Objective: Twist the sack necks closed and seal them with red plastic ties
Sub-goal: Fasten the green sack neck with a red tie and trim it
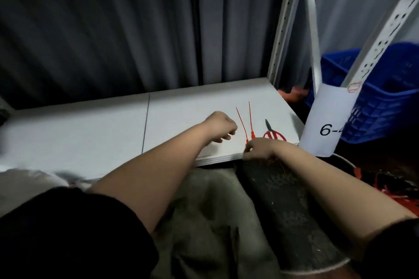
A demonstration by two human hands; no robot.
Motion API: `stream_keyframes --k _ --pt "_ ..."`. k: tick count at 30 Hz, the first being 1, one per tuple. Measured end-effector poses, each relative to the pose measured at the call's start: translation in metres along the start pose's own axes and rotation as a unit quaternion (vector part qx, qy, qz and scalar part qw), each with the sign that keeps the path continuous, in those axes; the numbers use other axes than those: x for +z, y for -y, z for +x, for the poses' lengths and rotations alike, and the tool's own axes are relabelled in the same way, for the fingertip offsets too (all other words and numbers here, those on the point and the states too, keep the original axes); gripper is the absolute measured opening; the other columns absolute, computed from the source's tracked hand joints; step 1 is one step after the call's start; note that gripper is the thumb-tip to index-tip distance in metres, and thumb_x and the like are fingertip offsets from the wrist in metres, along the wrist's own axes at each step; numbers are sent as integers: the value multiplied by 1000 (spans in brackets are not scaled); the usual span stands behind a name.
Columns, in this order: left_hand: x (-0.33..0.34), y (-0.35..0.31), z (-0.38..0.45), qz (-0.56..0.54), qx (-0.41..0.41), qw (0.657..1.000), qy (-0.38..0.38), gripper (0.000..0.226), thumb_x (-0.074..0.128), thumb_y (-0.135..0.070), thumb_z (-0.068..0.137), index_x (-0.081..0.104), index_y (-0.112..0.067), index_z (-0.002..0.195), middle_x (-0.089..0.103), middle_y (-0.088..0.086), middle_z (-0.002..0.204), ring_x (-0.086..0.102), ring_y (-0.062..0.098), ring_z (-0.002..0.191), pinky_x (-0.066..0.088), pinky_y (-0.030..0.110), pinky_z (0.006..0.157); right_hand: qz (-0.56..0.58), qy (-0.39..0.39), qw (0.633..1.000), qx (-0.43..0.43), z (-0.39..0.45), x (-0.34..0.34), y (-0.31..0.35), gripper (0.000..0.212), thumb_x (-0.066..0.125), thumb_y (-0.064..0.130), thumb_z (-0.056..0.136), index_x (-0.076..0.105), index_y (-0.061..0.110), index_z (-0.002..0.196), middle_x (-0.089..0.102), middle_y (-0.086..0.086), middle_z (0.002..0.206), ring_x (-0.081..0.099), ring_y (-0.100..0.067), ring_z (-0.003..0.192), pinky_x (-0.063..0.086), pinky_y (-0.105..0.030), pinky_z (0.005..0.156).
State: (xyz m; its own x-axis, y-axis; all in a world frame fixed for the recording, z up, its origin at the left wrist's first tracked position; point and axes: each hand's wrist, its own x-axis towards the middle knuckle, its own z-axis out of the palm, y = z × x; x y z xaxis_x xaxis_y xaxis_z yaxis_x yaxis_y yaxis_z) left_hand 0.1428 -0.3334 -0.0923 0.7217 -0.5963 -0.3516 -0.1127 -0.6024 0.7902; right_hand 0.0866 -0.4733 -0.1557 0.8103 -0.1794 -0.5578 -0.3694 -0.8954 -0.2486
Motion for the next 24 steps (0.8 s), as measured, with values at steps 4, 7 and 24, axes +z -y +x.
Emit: stream_keyframes --k 4,7,24 --pt "-31 0 -72 10 11 999 -29 8 51 -17 92 58 -13 93 63 6 96 58 21 80 39 25 63 30 72 994 -78 -70 6 74 32 55 22 89 61 10 118 64 -11 118 59 -20 91 49 -37 90" --pt "-47 21 -119 52 16 996 -73 12 56 -20 89 61 -14 98 62 5 95 59 23 86 42 27 69 85 109 985 -100 -120 18 113 37 50 29 92 51 13 125 59 -6 118 56 -21 102 46 -39 89" --pt "4 195 -266 -121 -69 976 -168 56 64 1 83 44 -13 134 55 4 121 50 14 106 34 6 66 222 -198 955 -10 -175 209 189 139 72 73 53 -15 24 149 -9 -3 159 -6 -21 147 9 -52 117"
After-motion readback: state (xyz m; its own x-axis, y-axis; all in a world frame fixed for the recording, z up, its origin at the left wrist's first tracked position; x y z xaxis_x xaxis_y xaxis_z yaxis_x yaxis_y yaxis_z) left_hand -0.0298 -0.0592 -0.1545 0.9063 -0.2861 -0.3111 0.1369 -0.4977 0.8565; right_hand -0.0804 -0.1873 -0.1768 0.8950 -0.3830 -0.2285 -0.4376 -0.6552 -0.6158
